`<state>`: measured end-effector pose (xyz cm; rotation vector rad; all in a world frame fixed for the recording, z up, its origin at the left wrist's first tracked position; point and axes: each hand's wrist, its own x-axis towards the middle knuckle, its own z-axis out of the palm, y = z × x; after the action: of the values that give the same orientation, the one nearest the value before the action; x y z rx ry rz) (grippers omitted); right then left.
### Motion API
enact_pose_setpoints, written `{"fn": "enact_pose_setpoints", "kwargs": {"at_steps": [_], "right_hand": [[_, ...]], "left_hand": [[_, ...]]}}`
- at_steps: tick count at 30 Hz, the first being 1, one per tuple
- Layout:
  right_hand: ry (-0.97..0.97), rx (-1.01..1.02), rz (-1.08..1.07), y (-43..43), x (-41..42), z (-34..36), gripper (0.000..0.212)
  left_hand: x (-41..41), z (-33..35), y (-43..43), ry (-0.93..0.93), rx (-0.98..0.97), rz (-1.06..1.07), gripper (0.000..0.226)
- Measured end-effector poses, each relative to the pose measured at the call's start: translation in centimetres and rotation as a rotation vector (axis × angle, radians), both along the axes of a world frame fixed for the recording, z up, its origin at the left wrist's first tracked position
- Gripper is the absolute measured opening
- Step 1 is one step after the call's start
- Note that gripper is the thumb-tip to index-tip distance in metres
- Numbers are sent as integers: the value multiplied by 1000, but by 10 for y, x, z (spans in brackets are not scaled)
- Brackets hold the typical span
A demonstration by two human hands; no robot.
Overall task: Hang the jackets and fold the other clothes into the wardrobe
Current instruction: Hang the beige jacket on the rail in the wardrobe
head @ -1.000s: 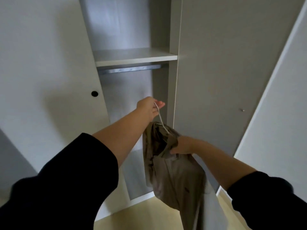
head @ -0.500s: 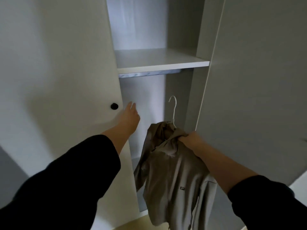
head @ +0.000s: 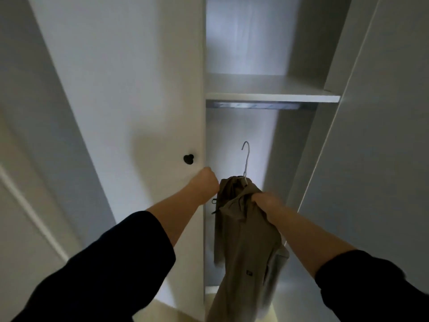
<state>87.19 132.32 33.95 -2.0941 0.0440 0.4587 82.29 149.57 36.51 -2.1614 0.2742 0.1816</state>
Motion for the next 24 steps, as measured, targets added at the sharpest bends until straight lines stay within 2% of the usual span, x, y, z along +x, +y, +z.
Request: {"fn": "enact_pose_setpoints", "kwargs": {"at_steps": [3,9,12,19,22,24], "right_hand": [[57,-23,75,10,-26,0,31],[84,19,276,45,-91,-6,36],[183,29,327,65,-123,-5,38],[158,124,349,118,-179,6,39],[188,127,345,145,-197,9,39],[166,115,367,156,-209,8,37]], "left_hand": [[-48,-2,-2,38,-27,20,28],[-158,-11,18,18,-47,68,21],[-209,-13,38,29,-26,98,23],[-309,-10,115,92,98,280,27],[-339,3,141,38,252,205,15],[-358,6,160,-33,271,222,11]]}}
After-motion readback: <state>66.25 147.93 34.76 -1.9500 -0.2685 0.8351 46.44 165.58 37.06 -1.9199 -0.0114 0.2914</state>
